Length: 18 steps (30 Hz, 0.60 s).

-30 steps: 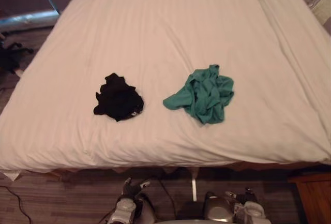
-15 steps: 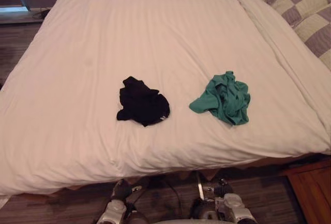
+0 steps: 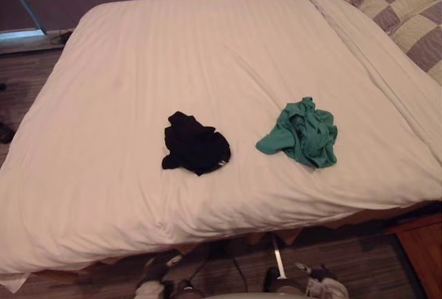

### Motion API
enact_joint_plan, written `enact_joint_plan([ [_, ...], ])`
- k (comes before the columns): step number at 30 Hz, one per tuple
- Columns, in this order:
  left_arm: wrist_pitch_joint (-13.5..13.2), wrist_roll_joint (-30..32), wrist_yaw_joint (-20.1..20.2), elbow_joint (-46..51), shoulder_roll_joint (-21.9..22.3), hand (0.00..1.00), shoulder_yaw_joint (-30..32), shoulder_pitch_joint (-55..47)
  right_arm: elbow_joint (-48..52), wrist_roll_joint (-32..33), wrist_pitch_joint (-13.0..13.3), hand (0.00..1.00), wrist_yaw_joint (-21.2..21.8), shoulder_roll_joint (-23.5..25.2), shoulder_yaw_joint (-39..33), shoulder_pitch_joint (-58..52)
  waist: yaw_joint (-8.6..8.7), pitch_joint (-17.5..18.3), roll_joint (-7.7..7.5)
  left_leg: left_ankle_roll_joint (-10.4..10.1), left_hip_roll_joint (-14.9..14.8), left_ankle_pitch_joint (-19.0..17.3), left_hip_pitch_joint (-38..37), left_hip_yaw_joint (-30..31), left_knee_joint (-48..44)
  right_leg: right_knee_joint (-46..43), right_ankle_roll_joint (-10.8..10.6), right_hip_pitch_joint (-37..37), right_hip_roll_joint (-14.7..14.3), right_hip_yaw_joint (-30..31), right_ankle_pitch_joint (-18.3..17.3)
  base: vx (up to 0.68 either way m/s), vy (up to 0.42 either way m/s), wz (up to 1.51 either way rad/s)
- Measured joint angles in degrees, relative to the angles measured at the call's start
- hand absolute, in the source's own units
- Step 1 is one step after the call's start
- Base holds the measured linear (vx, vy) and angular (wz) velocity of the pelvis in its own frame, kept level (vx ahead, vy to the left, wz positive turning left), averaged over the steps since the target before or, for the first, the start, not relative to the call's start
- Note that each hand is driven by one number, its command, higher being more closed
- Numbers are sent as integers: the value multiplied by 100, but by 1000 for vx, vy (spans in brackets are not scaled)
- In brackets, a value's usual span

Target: Tidy the bed and pick cloth on bed and put in laundry

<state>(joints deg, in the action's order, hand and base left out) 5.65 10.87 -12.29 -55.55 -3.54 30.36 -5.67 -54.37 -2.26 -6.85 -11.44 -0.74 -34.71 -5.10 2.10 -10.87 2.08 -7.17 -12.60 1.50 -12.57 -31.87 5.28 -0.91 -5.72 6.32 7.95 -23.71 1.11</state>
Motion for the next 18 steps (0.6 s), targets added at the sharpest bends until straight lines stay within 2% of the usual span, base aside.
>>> enact_joint_plan([
  [4, 87, -303, -236, 216, -283, 0, 1576, -231, 797, 149, -101, 0, -311, -112, -519, -479, 1, 218, 159, -26, -17, -83, -13, -209, 5, 80, -39, 38, -3, -33, -15, -3, 0, -8],
  [6, 87, -427, -353, 599, -446, 0, 1903, -311, 1553, 172, -103, 0, -490, -195, -609, -640, -1, 383, 215, -33, -18, -98, -13, -229, 8, 99, -50, 45, 16, -50, -9, 14, -1, -3],
  [7, 85, -502, -413, 780, -495, 0, 1964, -317, 1861, 168, -103, 0, -549, -214, -628, -682, -4, 437, 228, -34, -20, -99, -12, -233, 10, 100, -50, 45, 20, -54, -9, 0, 0, 0],
  [9, 54, -715, -656, 1669, -765, 0, 2016, -323, 3119, 54, -95, 0, -784, -311, -787, -713, -25, 595, 231, -34, -33, -96, 0, -186, 7, 99, -52, 68, 24, -100, -6, 10, -11, 9],
  [10, 39, -759, -708, 1856, -824, 0, 2016, -310, 3326, -3, -95, 0, -828, -362, -822, -707, -27, 617, 226, -34, -34, -96, 0, -169, 7, 100, -52, 81, 24, -115, -6, -6, -19, 16],
  [11, -42, -799, -874, 2432, -1070, 0, 1996, -293, 3822, -185, -66, 0, -962, -638, -882, -640, -14, 675, 194, -35, -26, -97, -10, -128, 8, 126, -53, 128, 9, -123, -9, -15, -19, 11],
  [13, -141, -798, -1053, 2875, -1428, 0, 1966, -219, 4046, -430, -23, 0, -1064, -1027, -908, -443, -15, 735, 165, -35, -19, -97, -2, -110, 7, 144, -53, 135, -17, -120, -8, -16, -22, 8],
  [14, -180, -795, -1186, 3170, -1752, 0, 1907, -160, 4058, -641, -22, 0, -1155, -1309, -994, -274, -15, 744, 150, -34, -12, -96, 26, -57, 6, 154, -56, 137, -20, -123, -6, -11, -13, 9],
  [18, -291, -784, -1352, 3881, -2275, 0, 1540, 37, 4061, -1049, -23, 0, -1244, -1805, -998, -20, -44, 762, 121, -27, 35, -94, 79, 66, 4, 156, -59, 127, 4, -145, -2, -6, -4, 9],
])
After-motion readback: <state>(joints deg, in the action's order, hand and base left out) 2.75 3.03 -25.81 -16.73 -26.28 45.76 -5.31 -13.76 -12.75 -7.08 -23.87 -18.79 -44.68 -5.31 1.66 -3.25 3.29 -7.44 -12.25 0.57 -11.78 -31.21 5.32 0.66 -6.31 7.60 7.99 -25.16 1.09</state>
